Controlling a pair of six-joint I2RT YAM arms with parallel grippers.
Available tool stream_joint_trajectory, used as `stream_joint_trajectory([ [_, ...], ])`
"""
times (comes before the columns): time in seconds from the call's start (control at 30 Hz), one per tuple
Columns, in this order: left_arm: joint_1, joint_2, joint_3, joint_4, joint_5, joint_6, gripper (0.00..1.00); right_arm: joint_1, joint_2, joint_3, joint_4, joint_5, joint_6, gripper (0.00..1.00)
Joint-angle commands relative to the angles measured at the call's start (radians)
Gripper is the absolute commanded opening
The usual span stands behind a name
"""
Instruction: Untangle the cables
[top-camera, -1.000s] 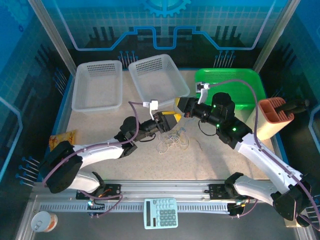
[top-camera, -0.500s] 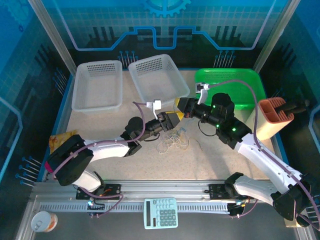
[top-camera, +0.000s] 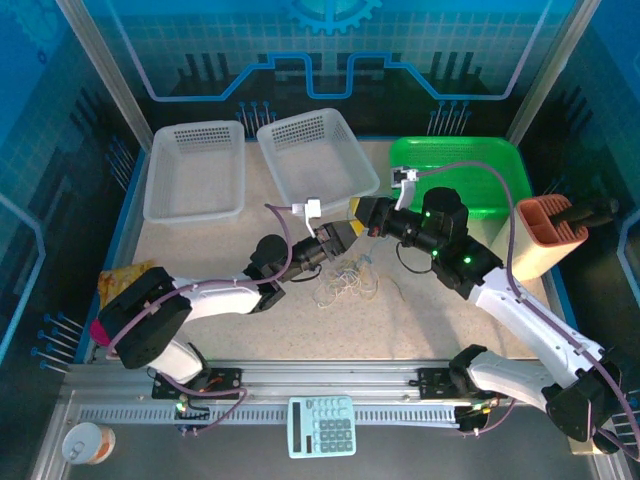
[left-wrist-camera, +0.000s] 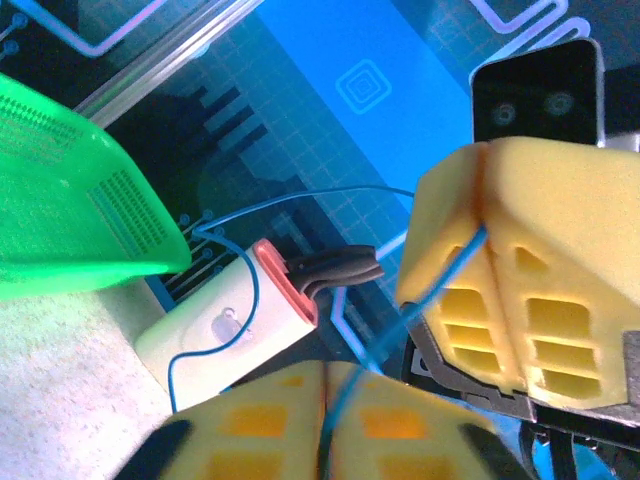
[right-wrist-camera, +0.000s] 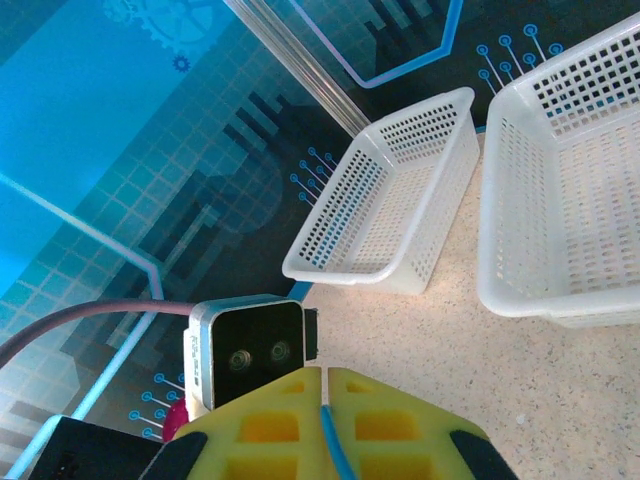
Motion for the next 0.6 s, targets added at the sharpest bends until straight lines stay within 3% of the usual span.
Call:
stream_joint_trajectory([
  [0.0, -0.007, -0.034, -0.012, 0.042, -0.011, -0.011, 0.0, 0.001, -0.009, 0.018, -0.036, 0.01, -0.048, 0.2],
  [0.07, -0.004, -0.088, -0.015, -0.023, -0.017, -0.007, 0.0, 0.0, -0.019, 0.021, -0.068, 0.011, -0.085, 0.45],
  [0.13, -0.003, -0.149, -0.001, -0.14, -0.023, 0.011, 0.0, -0.002, -0.044, 0.012, -0.091, -0.008, -0.121, 0.53],
  [0.33, 0.002, -0.297, 0.095, -0.494, -0.039, 0.089, 0.0, -0.003, -0.202, -0.107, -0.138, 0.009, -0.179, 0.62],
  [0.57, 0.004, -0.317, 0.209, -0.643, 0.01, 0.091, 0.0, -0.003, -0.284, -0.299, -0.113, 0.107, -0.15, 0.71],
])
